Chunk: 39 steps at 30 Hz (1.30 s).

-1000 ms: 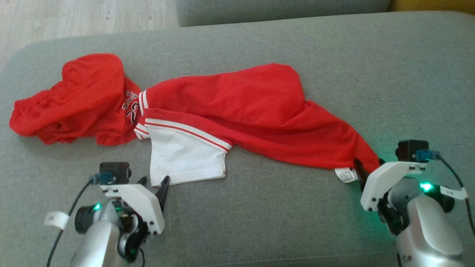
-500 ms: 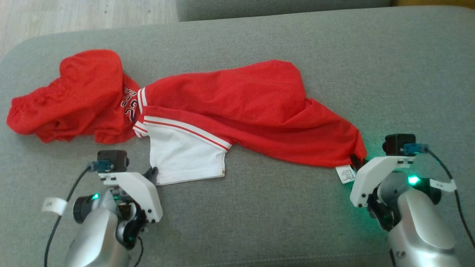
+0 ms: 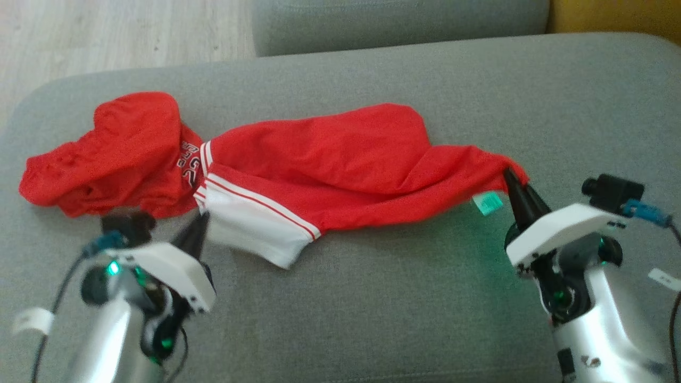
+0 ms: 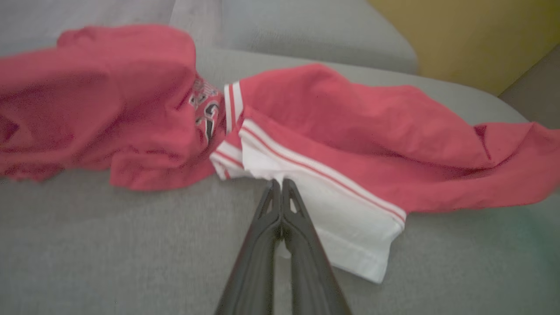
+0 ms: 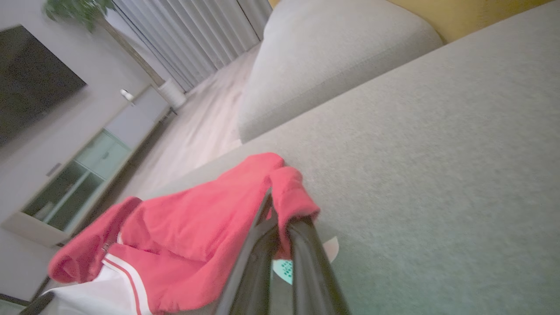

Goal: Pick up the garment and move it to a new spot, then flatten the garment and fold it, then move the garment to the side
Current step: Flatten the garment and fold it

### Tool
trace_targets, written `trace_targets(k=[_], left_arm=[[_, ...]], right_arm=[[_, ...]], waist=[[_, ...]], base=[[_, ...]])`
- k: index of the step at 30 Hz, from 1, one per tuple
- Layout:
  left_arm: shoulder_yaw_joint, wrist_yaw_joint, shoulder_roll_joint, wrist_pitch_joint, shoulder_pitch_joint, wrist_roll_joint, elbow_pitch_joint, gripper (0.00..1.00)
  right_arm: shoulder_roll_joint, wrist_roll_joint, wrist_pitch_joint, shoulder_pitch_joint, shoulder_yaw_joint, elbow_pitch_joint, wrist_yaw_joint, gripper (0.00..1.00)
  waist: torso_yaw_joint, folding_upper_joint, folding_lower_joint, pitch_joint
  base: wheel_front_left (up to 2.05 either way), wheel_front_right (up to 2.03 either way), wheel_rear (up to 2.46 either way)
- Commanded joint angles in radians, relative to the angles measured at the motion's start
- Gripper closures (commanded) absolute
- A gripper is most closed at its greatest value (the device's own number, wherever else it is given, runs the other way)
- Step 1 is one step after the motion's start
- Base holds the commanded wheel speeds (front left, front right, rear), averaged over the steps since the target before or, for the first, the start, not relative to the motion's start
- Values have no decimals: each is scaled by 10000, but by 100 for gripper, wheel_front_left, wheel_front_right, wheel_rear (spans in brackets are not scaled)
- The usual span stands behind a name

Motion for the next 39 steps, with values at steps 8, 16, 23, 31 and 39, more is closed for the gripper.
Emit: trace_targets(k=[8,16,23,31,39], left_arm=[[493,-197,1492,964,-2983,-369,-2230,100],[-27,-269,2458,1007,-7954,-980,-305,100],[-23,-272,2499,-22,-11382,-1606,1837,100],[-193,-273,2298,-677,-14088,-2307,3498,100],[-999,-273,2343,-800,-15249,-3084,3847,100]], right_arm=[[-140,1941,330,-2400,475,-1472,-7,100],[-247,1917,386,-7182,686,413,-7,100],[-396,1819,-619,-10794,633,2442,-7,100],[-906,2066,-1647,-13588,782,3707,-7,100],[-1465,2530,-1930,-14560,1513,3966,-7,100]], waist=[[33,0,0,1401],[-111,0,0,3369],[67,0,0,4019],[192,0,0,4060],[327,0,0,3940]], base=[[0,0,0],[0,0,0],[0,0,0],[0,0,0],[0,0,0]])
